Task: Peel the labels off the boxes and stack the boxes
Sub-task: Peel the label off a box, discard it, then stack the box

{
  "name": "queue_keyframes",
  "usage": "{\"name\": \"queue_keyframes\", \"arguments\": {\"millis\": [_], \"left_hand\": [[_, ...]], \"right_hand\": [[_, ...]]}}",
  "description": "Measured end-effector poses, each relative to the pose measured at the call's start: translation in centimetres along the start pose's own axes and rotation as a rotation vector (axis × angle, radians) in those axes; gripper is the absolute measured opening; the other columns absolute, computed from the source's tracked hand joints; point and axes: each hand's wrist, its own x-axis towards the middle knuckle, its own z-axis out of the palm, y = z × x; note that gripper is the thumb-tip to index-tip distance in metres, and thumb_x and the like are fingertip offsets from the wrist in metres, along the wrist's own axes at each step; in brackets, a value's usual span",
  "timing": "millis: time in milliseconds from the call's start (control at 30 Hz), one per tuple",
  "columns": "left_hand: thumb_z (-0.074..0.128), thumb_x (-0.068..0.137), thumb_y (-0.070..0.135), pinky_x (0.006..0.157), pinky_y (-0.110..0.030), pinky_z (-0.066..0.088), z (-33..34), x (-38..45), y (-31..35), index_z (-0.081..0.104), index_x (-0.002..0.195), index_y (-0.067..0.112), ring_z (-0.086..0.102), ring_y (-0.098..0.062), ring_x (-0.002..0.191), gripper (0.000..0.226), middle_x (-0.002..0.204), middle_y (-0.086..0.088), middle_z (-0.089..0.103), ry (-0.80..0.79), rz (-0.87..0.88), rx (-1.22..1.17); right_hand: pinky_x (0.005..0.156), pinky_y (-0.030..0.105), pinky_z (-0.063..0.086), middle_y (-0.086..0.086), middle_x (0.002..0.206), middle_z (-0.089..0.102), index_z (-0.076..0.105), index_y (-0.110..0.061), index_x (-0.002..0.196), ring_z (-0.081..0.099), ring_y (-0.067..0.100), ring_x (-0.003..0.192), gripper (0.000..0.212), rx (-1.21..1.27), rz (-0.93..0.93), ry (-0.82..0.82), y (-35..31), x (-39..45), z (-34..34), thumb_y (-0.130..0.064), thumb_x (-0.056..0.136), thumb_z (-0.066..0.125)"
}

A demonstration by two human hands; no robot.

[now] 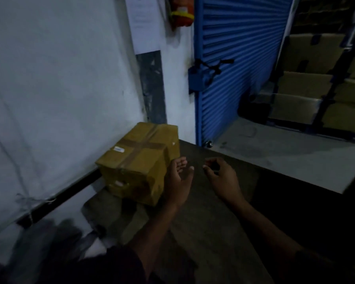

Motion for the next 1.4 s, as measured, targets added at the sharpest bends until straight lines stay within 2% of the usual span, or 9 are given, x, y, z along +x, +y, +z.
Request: {"name": "queue_keyframes", "arguments": {"millis": [233,367,533,700,867,1000,1133,1300,1400], "left_hand": [[0.063,0.090,0.022,0.101,-0.038,0.045,-10.3,7.3,-6.0,0.048,0.131,0.019,0.053,-0.016,0.119,0.044,0.127,0.005,0.053,0.117,-0.148,0.150],[0.064,0.090,0.030,0.100,-0.043,0.046,-15.1,12.0,-9.0,0.048,0.134,0.013,0.052,-0.026,0.120,0.050,0.133,-0.008,0.052,0.183,-0.180,0.375],[0.060,0.078,0.052,0.107,-0.047,0.041,-20.5,17.5,-13.3,0.046,0.140,0.011,0.048,-0.034,0.128,0.076,0.140,-0.015,0.049,0.167,-0.235,0.541],[0.071,0.083,0.036,0.112,-0.043,0.031,-22.6,20.4,-15.2,0.030,0.148,0.001,0.038,-0.036,0.135,0.084,0.149,-0.021,0.036,0.133,-0.326,0.641],[0.071,0.079,0.052,0.112,-0.044,0.033,-22.7,21.2,-16.7,0.028,0.150,0.006,0.039,-0.035,0.136,0.094,0.151,-0.018,0.037,0.133,-0.414,0.605],[0.071,0.067,0.060,0.099,-0.044,0.048,-21.0,19.8,-16.1,0.050,0.134,0.013,0.057,-0.033,0.117,0.085,0.133,-0.013,0.057,0.151,-0.380,0.582],[0.074,0.070,0.057,0.088,-0.039,0.051,-17.1,16.8,-13.6,0.059,0.124,0.008,0.063,-0.034,0.107,0.075,0.120,-0.013,0.064,0.154,-0.377,0.529],[0.049,0.048,0.099,0.071,-0.040,0.058,-10.6,12.3,-13.6,0.067,0.096,0.012,0.068,-0.026,0.080,0.100,0.093,-0.007,0.071,0.062,-0.437,0.468],[0.058,0.064,0.085,0.065,-0.030,0.044,-6.2,6.6,-8.5,0.060,0.093,0.016,0.061,-0.023,0.077,0.075,0.089,-0.003,0.062,-0.117,-0.467,0.514]], "right_hand": [[0.070,0.024,0.046,-0.006,0.096,0.062,0.062,-0.016,0.104,0.057,0.006,0.082,0.020,0.035,0.153,-0.148,-3.5,2.2,13.1,-0.031,0.090,0.064],[0.085,0.033,0.050,0.001,0.123,0.057,0.053,-0.014,0.128,0.057,0.014,0.103,0.043,-0.007,0.203,-0.198,-3.7,4.0,18.3,-0.034,0.090,0.061],[0.097,0.037,0.047,0.010,0.137,0.046,0.047,-0.012,0.135,0.053,0.024,0.115,0.051,-0.127,0.168,-0.247,-3.6,6.4,22.3,-0.038,0.092,0.058],[0.108,0.043,0.037,0.015,0.144,0.038,0.047,-0.010,0.133,0.037,0.035,0.133,0.050,-0.280,0.147,-0.345,-2.3,7.6,24.3,-0.035,0.091,0.059],[0.098,0.045,0.048,0.008,0.139,0.046,0.039,-0.027,0.139,0.050,0.030,0.123,0.053,-0.201,0.198,-0.368,-1.0,7.5,24.0,-0.039,0.091,0.057],[0.102,0.046,0.044,0.012,0.146,0.040,0.035,-0.017,0.141,0.044,0.034,0.129,0.052,-0.184,0.191,-0.343,-0.4,6.9,22.5,-0.033,0.095,0.053],[0.097,0.037,0.043,0.016,0.136,0.048,0.045,-0.006,0.132,0.050,0.034,0.121,0.043,-0.230,0.220,-0.197,1.0,5.9,18.3,-0.025,0.095,0.055],[0.084,0.043,0.053,0.008,0.125,0.055,0.046,-0.021,0.126,0.059,0.025,0.105,0.040,-0.276,0.434,-0.018,4.6,3.2,10.2,-0.036,0.091,0.060],[0.073,0.036,0.055,0.004,0.118,0.058,0.048,-0.023,0.118,0.061,0.017,0.093,0.036,-0.302,0.452,0.111,6.9,-0.1,3.8,-0.040,0.089,0.061]]}}
